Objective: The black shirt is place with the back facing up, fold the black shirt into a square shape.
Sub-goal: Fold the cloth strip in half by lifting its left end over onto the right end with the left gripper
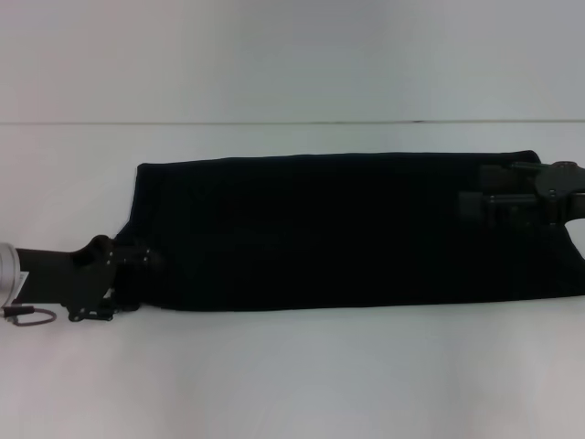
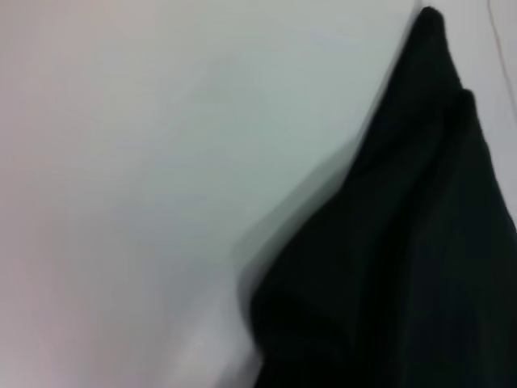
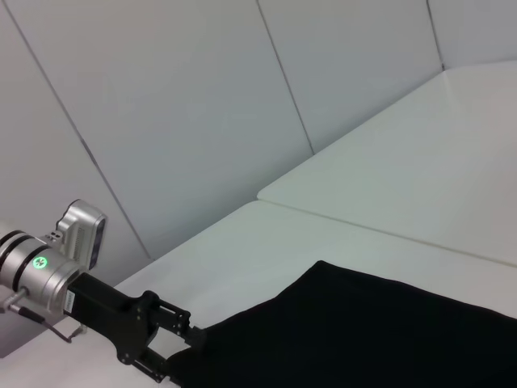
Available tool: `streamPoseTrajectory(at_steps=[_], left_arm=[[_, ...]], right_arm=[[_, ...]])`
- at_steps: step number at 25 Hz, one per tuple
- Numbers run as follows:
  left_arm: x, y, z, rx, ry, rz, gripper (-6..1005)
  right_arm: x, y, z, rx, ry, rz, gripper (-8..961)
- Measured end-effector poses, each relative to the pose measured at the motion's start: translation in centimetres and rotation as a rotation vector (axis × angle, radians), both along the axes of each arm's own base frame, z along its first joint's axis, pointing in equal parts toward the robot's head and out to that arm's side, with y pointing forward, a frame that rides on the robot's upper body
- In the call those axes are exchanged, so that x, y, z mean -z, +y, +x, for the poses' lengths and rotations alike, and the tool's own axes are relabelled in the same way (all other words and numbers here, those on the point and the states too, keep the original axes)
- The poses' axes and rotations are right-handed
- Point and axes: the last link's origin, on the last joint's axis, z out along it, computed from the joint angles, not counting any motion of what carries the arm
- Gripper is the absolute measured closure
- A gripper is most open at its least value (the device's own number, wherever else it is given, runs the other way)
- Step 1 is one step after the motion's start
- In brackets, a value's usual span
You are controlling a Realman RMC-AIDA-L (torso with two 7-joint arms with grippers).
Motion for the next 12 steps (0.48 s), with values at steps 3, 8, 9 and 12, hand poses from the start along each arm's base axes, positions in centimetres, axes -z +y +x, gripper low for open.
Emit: streamPoseTrajectory(at_steps=[3,8,9,12], left_arm=[[-0.09,0.39,0.21,0.018,0.009,0.009,297],[-0.06,0.68,0.45,0.047,0.024,0.009,306],[-0.09,0.71,0.44,0.056,0.028,0.011,308],[-0.18,0.75,0.41,0.081,0.04,0.013,313]], right_arm=[[-0.05,-0.01,0.05,0.001,0.0,0.001,21],[-0.05,-0.02,0.06,0.001,-0.001,0.001,21],[-0.05,-0.02,0.06,0.001,0.0,0.001,21],[-0.04,-0.01,0.06,0.002,-0.001,0.002,21]])
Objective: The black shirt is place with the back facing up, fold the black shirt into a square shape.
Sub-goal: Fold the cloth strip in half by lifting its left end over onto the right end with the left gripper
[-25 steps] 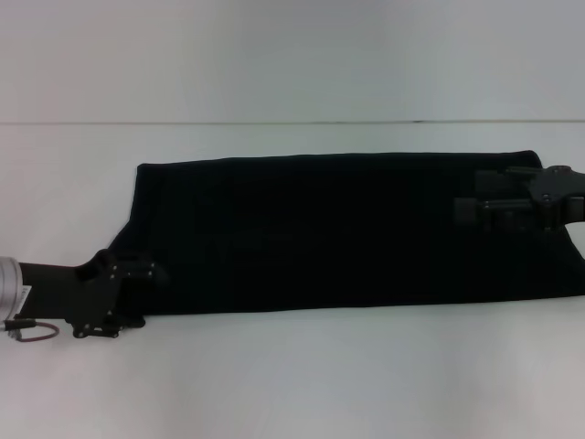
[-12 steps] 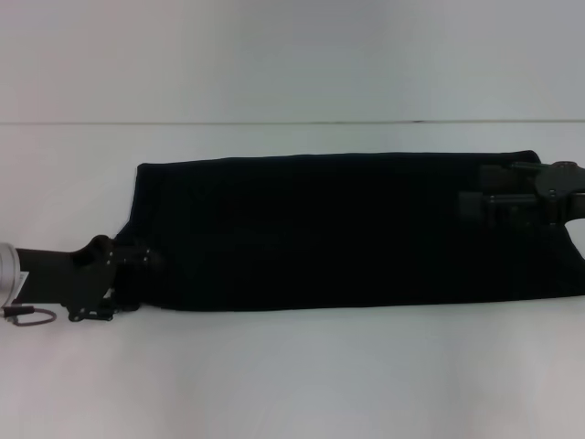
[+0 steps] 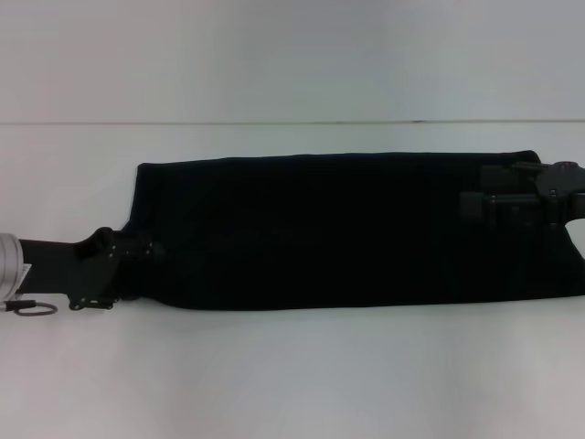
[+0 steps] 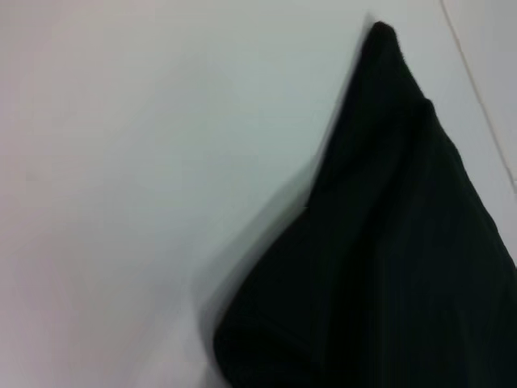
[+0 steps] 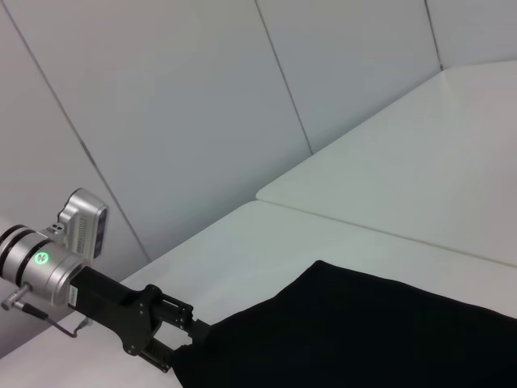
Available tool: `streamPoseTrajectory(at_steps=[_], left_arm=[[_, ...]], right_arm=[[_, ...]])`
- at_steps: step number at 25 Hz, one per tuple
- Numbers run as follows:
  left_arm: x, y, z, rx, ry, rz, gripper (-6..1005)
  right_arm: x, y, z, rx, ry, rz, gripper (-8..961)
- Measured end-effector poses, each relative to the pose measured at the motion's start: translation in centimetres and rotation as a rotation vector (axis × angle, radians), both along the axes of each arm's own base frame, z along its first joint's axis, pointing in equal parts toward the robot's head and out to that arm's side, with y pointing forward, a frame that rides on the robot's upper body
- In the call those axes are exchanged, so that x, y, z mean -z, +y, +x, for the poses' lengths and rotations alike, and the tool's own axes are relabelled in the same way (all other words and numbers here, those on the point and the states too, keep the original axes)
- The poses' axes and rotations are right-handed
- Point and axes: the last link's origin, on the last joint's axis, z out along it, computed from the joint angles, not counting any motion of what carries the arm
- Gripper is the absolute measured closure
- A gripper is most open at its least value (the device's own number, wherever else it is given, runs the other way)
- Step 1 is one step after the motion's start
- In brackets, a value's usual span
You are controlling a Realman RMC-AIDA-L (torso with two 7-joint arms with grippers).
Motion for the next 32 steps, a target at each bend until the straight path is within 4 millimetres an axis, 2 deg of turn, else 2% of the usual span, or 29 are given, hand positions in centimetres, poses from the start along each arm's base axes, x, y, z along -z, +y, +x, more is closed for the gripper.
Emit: streamPoseTrajectory(at_steps=[9,20,23,28,32], left_arm=[[0.1,-0.1,0.3,0.094,0.037,-0.021,329],[0.2,-0.2,-0.2,0.123,0.067,-0.02,587],[0.3,-0.3,-0.2,0.127,0.07,-0.021,769],[0.4,-0.7,-0.4,0.168,0.08,-0.026,961],[0.5,-1.1,-0.5,0.238,0.083,-0.006,962]], right_arm=[[0.0,0.0,0.0,0.002,-0.001,0.002,21],[0.1,0.0,0.0,0.003,0.0,0.001,26],[0.2,0.0,0.0,0.003,0.002,0.0,26],[0.2,0.1,0.0,0.005,0.007,0.006,25],[0.5,0.1,-0.1,0.013,0.02,0.011,25]])
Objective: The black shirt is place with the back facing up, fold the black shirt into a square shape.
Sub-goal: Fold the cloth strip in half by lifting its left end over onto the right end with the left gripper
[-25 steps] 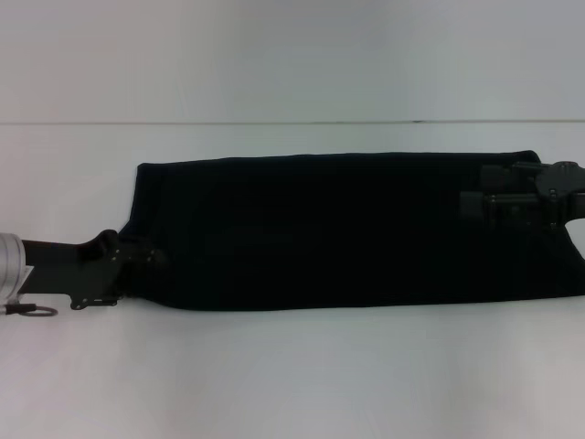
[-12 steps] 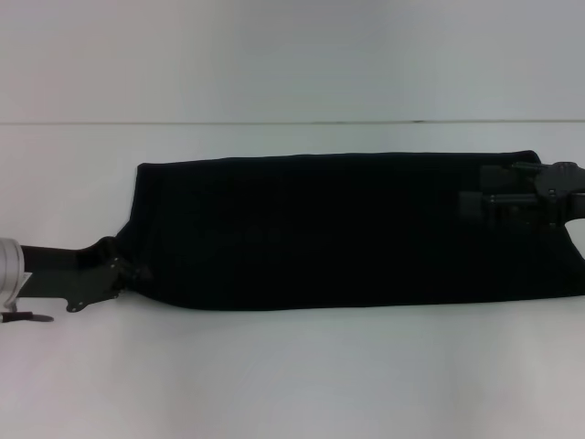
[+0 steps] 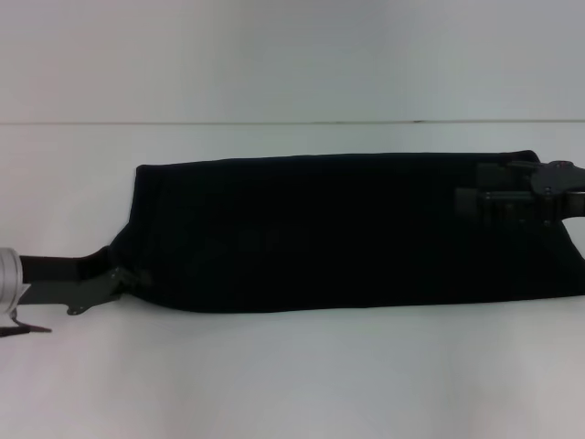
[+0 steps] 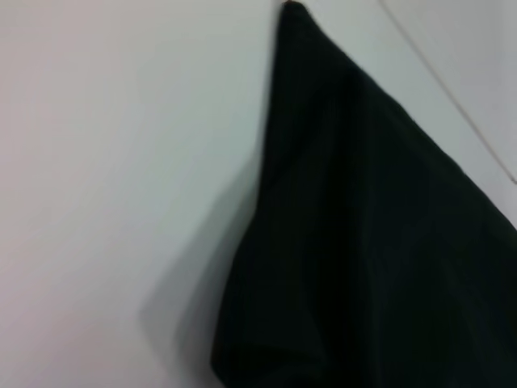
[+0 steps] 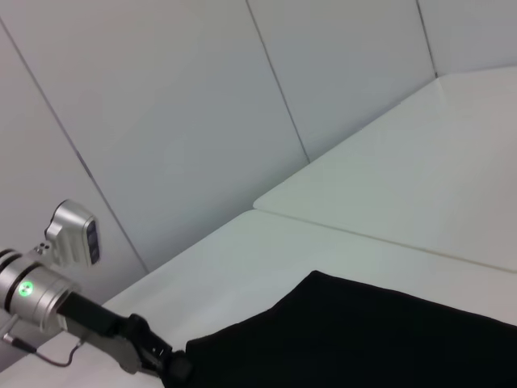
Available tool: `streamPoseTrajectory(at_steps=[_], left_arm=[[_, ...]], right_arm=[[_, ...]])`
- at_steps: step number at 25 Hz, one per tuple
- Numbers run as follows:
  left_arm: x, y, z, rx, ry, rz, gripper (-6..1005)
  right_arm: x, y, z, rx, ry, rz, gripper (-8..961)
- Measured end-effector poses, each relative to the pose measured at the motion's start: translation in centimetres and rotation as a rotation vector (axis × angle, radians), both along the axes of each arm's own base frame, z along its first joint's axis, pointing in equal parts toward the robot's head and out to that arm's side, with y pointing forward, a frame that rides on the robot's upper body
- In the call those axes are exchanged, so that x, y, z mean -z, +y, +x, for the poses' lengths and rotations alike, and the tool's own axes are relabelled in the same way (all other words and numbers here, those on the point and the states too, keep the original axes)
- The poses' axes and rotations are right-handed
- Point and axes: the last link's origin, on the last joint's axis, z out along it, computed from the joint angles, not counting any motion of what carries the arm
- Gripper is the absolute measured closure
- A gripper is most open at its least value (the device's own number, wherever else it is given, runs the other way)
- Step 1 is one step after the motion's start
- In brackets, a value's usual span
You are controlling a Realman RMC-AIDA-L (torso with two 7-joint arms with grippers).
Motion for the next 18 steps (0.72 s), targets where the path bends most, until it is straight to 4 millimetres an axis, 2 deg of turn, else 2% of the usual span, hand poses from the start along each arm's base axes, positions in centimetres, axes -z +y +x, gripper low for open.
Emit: streamPoseTrajectory(at_steps=[4,7,11,18], left_arm=[[-0.1,-0.6,-0.7,0.052,0.024,0.018,962],[-1.2,-1.0,-1.6,0.077,0.049,0.042,962],[-3.4,-1.8,-3.1,0.08,0.098,0.08,962],[-8.0,-4.0,-6.8,-0.011,0.228,0.145,961]], right_arm=[[0.1,0.0,-0.1,0.01,0.035,0.017,25],[0.2,0.0,-0.4,0.02,0.07,0.026,26],[0.3,0.1,-0.6,0.039,0.103,0.039,25],[0.6,0.9,-1.2,0.056,0.122,0.064,25]])
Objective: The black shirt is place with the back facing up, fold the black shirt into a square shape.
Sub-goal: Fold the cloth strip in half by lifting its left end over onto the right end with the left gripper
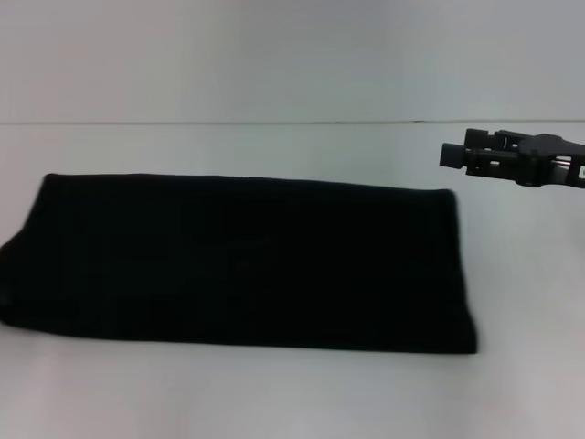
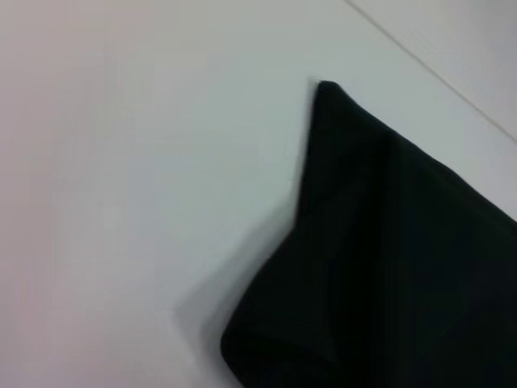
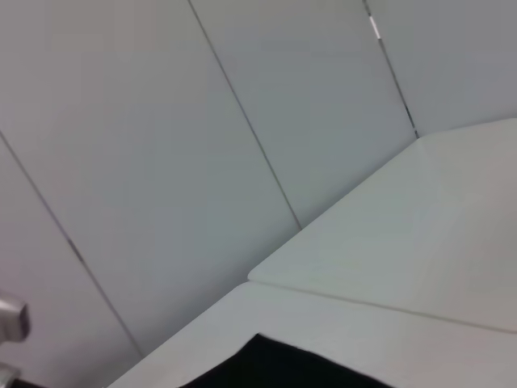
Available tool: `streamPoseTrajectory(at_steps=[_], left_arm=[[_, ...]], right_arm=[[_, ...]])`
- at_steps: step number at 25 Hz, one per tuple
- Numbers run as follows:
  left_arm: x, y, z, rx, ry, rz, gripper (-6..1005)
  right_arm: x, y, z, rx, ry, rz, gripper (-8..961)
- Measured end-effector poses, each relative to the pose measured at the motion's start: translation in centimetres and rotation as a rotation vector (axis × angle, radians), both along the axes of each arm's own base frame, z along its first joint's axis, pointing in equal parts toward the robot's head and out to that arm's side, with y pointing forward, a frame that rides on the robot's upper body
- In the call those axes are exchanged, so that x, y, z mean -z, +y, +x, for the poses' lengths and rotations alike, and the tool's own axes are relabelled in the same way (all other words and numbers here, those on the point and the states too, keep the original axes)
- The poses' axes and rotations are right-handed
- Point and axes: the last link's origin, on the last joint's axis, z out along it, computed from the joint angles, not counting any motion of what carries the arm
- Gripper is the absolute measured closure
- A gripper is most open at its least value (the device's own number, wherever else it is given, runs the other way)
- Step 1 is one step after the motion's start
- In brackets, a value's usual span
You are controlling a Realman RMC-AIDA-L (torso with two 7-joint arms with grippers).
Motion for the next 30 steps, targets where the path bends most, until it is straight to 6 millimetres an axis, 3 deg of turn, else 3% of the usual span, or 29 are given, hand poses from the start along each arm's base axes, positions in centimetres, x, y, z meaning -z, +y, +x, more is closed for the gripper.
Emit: streamPoseTrajectory(at_steps=[4,7,9,12,14,15,19,22,26,28,30], left_arm=[[-1.1,-0.8,-0.6,-0.014,0.028,0.003,961],[-1.0,-0.3,0.7,0.032,-0.016,-0.027,961],[-0.8,0.7,2.9,0.105,-0.079,-0.054,961],[0.0,3.0,7.9,0.272,-0.214,-0.108,962],[1.5,4.9,11.8,0.382,-0.295,-0.16,962],[2.1,5.3,12.9,0.407,-0.315,-0.177,955],[8.6,7.9,21.0,0.561,-0.438,-0.308,927],[13.5,8.1,24.6,0.617,-0.435,-0.353,906],[18.6,7.4,25.8,0.638,-0.477,-0.313,878],[21.2,6.1,25.1,0.615,-0.509,-0.272,863],[22.7,5.0,24.3,0.596,-0.532,-0.224,849]], right_arm=[[0.4,0.3,-0.3,0.003,-0.003,0.006,25],[0.2,0.4,-0.3,0.003,-0.006,0.01,25],[-0.3,0.5,0.0,0.008,-0.012,0.023,25],[-1.6,0.5,0.9,0.027,-0.013,0.058,26],[-2.9,0.3,1.8,0.053,-0.007,0.095,26],[-3.3,0.3,2.1,0.059,-0.006,0.109,26],[-5.6,-0.4,3.8,0.087,-0.011,0.161,26],[-7.1,-1.0,4.9,0.104,-0.022,0.185,26],[-8.0,-1.4,5.7,0.119,-0.034,0.201,26],[-8.2,-1.6,6.0,0.125,-0.04,0.206,26],[-8.3,-1.6,6.1,0.129,-0.048,0.208,26]])
